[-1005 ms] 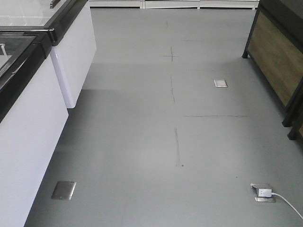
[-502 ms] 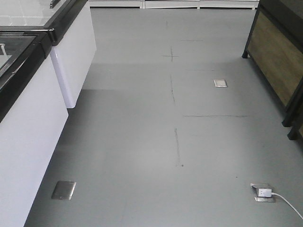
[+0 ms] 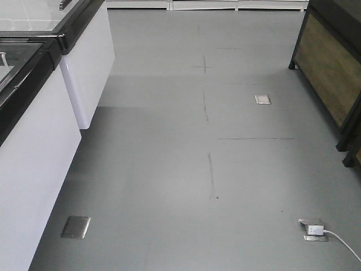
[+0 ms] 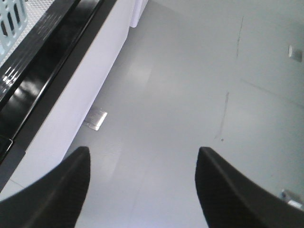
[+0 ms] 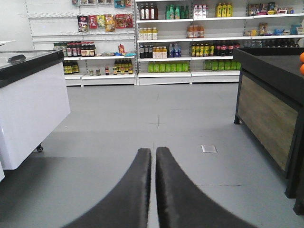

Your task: Left arm holds basket, right arm returns cookies

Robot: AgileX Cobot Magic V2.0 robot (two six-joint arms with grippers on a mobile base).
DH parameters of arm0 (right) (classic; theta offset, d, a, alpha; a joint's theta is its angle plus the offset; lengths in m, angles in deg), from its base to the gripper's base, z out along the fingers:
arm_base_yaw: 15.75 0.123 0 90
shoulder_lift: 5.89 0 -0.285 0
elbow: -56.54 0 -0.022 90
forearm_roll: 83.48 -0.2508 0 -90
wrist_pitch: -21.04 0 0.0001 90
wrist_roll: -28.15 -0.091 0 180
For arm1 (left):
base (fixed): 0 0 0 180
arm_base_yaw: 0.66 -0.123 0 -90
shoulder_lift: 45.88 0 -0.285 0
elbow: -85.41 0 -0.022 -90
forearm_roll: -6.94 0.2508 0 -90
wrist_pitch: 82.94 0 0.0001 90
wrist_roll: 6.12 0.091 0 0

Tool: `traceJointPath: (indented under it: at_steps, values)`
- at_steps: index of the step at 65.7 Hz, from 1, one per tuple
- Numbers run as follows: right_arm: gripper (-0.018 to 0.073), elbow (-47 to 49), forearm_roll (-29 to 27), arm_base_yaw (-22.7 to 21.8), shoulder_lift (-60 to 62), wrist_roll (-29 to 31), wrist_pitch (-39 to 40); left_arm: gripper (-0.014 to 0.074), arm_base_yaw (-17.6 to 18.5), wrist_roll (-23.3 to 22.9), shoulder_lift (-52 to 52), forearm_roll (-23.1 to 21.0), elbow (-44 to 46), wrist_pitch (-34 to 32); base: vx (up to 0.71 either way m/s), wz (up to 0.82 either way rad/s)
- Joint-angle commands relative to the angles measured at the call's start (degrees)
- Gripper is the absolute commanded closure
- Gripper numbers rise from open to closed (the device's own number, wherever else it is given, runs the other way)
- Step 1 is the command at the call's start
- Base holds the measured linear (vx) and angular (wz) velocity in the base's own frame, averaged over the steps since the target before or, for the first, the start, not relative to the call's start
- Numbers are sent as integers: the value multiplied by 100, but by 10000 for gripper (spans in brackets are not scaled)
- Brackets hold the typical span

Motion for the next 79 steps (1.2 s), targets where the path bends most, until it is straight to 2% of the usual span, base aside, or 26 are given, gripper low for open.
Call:
traceJointPath:
  at_steps: [1, 7, 21, 30, 36, 39, 47, 58, 63, 79]
  values:
    - [570, -102, 60, -42, 73, 44, 416, 132, -650, 334, -111, -804, 683, 50, 0, 0]
    - [570, -102, 60, -42, 73, 44, 416, 132, -1430, 603, -251, -1485, 1061, 192, 0, 0]
    - [570, -102, 60, -42, 73, 44, 415, 130, -3027, 709, -443, -2260, 1616, 194, 0, 0]
    - [570, -102, 60, -42, 73, 44, 415, 130, -3745, 766, -703, -2600, 1789, 212, 0, 0]
    - [570, -102, 60, -42, 73, 44, 415, 117, -4108, 949, -937, -3016, 1808, 129, 0, 0]
    - [570, -102, 60, -42, 73, 44, 415, 106, -4215, 1161, -1046, -3333, 1813, 65, 0, 0]
    - [570, -102, 60, -42, 73, 44, 415, 75, -4454, 1869, -1439, -4715, 1809, -62, 0, 0]
    - [570, -102, 60, -42, 73, 44, 415, 48, -4500, 2954, -2000, -6386, 1809, -27, 0, 0]
    - [570, -102, 60, -42, 73, 44, 415, 47, -4500, 3333, -2254, -6987, 1809, 86, 0, 0]
    - [570, -102, 60, -42, 73, 44, 415, 47, -4500, 4081, -2893, -8678, 1809, 103, 0, 0]
